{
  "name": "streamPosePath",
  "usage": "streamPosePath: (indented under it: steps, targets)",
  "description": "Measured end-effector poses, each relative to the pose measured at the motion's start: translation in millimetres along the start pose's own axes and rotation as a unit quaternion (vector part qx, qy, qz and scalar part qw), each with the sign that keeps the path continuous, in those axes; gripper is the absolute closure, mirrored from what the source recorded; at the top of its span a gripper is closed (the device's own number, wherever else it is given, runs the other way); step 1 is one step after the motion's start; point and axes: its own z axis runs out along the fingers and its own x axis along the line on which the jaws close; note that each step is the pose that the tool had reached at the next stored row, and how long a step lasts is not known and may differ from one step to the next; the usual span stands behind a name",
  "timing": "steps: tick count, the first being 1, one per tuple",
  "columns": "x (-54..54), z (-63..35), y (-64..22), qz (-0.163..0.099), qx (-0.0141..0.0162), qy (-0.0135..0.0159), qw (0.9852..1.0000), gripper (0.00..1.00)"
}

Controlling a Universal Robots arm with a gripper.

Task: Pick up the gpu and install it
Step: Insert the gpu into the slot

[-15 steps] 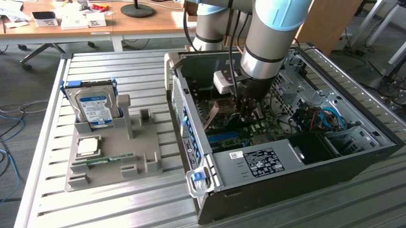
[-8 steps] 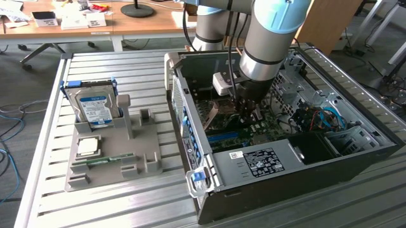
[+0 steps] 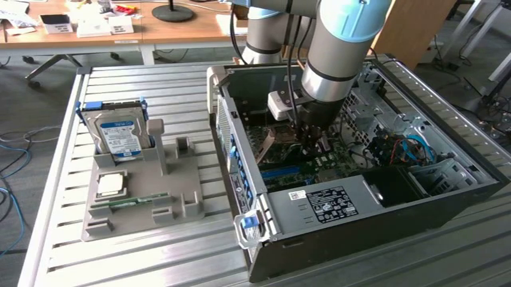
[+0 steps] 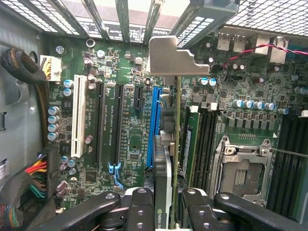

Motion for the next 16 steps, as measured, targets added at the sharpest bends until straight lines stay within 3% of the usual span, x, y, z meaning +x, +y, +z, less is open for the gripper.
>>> streamPosePath:
  steps: [4, 7, 14, 16]
  targets:
    - [0.0, 0.0, 0.0, 0.0, 0.0, 0.0, 1.0, 0.72]
    - [0.0, 0.0, 0.0, 0.0, 0.0, 0.0, 1.0, 0.6]
    - [0.0, 0.0, 0.0, 0.0, 0.0, 0.0, 1.0, 0.6]
    - [0.0, 0.3, -1.4, 0.0, -0.0019, -0.0003, 1.0, 0.6]
